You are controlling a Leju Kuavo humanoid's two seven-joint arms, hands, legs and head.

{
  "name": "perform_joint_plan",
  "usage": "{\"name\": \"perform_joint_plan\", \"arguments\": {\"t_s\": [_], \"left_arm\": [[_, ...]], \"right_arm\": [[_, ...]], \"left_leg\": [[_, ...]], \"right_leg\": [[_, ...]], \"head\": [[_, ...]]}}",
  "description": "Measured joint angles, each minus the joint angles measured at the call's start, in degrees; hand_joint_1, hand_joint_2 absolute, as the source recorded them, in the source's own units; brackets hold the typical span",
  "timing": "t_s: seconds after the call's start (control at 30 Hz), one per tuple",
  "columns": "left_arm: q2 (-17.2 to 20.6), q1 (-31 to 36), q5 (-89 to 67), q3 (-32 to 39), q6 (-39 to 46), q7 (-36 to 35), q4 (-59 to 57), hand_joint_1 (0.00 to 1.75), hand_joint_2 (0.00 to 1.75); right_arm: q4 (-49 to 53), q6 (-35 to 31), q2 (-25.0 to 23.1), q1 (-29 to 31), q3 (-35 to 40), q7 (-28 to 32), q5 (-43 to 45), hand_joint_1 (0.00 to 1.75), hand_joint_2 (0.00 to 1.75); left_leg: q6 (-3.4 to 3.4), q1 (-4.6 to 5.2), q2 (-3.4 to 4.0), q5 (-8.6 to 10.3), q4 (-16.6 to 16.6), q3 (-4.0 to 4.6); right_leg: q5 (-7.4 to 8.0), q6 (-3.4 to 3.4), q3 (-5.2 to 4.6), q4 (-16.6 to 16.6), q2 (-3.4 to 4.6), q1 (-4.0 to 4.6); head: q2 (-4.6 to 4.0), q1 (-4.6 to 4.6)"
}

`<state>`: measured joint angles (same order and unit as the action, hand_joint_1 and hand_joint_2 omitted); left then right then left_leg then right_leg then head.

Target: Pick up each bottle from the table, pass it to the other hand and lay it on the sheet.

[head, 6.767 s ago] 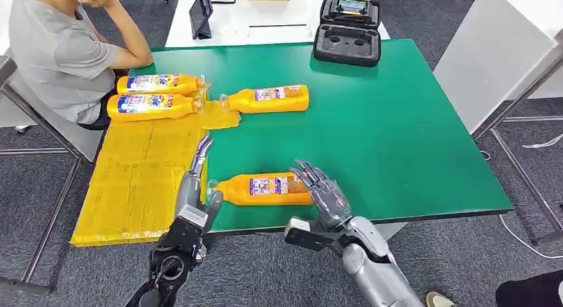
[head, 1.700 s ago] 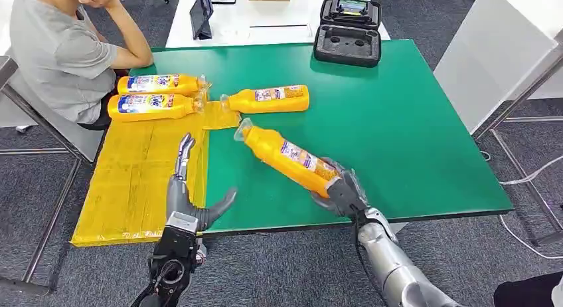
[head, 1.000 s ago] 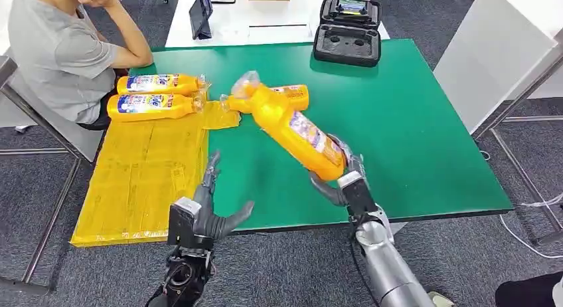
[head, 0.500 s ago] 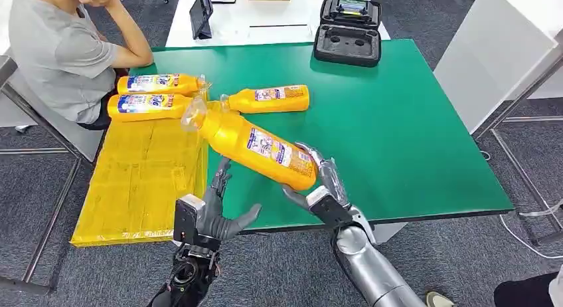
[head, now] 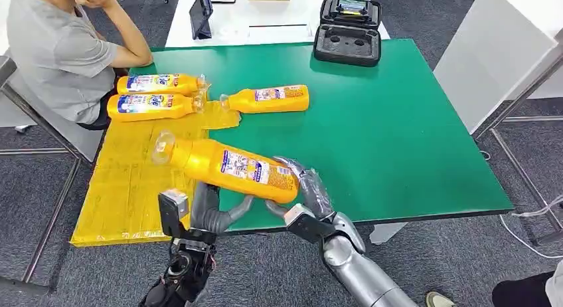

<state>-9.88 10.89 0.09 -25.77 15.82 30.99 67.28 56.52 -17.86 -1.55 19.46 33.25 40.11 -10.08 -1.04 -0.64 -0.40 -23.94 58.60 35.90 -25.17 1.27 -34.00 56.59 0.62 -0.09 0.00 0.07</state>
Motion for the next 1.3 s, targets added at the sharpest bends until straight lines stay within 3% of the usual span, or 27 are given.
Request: {"name": "perform_joint_plan", "arguments": {"t_s": [0.3, 0.73, 0.93, 1.3], "left_arm": [[0.2, 0.64, 8.24, 1.42, -5.97, -2.51, 1.44, 0.0, 1.75], [0.17, 1.49, 9.14, 1.57, -7.28, -2.75, 2.23, 0.0, 1.75], [0.57, 1.46, 13.71, 1.62, -13.58, -4.05, 3.08, 0.0, 1.75], [0.98, 1.66, 15.93, 1.44, -19.98, -4.33, 3.96, 0.0, 1.75]], "right_arm": [[-1.64, -2.78, 0.04, 1.17, 2.27, 0.0, -0.15, 1.75, 1.75], [-3.02, -3.3, 0.02, 1.37, 2.95, 0.0, 0.48, 1.75, 1.75], [-3.17, -3.45, 0.37, 1.73, 2.95, 0.07, 1.44, 1.75, 1.75], [-1.18, 6.41, 0.15, 0.18, -0.29, 0.13, 8.79, 1.75, 1.75]], "left_leg": [[0.0, 0.01, -0.01, 0.01, 0.0, 0.0], [0.0, 0.01, 0.0, 0.01, 0.0, 0.0], [0.0, 0.01, 0.0, 0.01, 0.0, 0.0], [0.0, 0.01, 0.01, 0.0, 0.0, 0.0]], "right_leg": [[0.0, 0.0, 0.0, 0.0, 0.0, -0.01], [0.0, 0.0, 0.0, 0.0, 0.0, -0.01], [0.0, 0.0, 0.0, 0.0, 0.0, -0.01], [0.0, 0.0, -0.01, 0.0, 0.0, 0.0]], "head": [[0.0, 0.0], [0.0, 0.0], [0.0, 0.0], [0.0, 0.0]]}}
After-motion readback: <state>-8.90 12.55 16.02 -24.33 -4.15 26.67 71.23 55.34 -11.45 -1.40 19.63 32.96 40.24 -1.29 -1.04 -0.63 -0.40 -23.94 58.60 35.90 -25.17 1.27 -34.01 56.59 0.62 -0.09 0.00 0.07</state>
